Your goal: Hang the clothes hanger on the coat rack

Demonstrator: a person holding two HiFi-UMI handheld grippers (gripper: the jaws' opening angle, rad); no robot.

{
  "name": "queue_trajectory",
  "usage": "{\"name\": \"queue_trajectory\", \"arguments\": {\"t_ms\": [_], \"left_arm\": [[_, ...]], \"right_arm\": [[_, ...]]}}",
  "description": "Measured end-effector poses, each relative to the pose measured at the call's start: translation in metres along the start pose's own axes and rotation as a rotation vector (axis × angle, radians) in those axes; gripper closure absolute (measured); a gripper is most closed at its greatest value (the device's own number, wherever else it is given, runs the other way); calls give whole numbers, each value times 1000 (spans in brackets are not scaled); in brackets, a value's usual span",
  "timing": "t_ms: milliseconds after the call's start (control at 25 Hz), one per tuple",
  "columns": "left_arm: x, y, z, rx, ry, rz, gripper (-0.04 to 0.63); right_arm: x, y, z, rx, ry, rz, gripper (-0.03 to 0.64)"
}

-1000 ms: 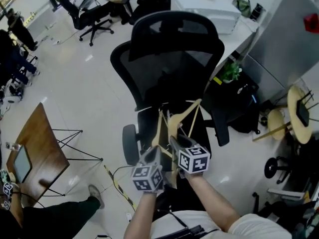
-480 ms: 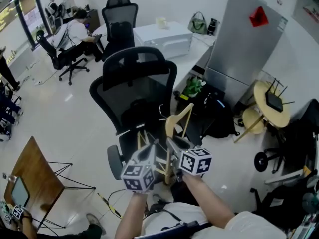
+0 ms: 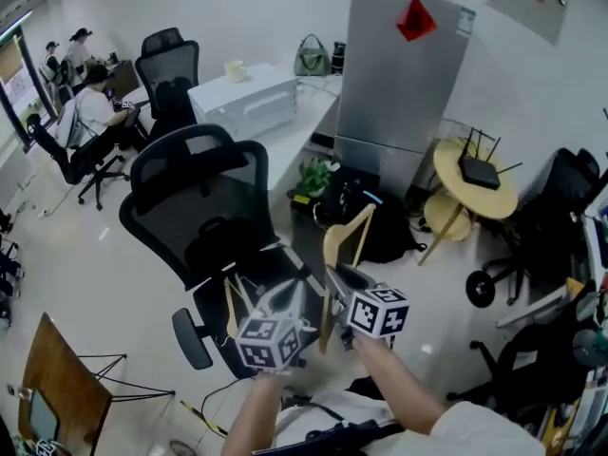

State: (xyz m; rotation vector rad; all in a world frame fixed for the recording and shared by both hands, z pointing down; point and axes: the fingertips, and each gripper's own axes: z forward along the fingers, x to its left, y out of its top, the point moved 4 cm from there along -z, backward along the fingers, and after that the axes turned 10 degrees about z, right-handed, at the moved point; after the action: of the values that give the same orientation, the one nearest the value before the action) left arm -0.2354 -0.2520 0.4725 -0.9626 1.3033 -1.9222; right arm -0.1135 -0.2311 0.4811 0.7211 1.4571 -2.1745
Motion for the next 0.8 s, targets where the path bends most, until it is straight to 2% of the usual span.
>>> {"name": "queue_trajectory", "arguments": {"t_ms": [360,800], "left_arm": [[-115,23,113,12,-125,37,603],[-281,31,250,39,-303,94,603]], "right_arm": [[-122,87,-86,-102,-94,55,485],[-275,177,-206,-240,-192,133,485]]}}
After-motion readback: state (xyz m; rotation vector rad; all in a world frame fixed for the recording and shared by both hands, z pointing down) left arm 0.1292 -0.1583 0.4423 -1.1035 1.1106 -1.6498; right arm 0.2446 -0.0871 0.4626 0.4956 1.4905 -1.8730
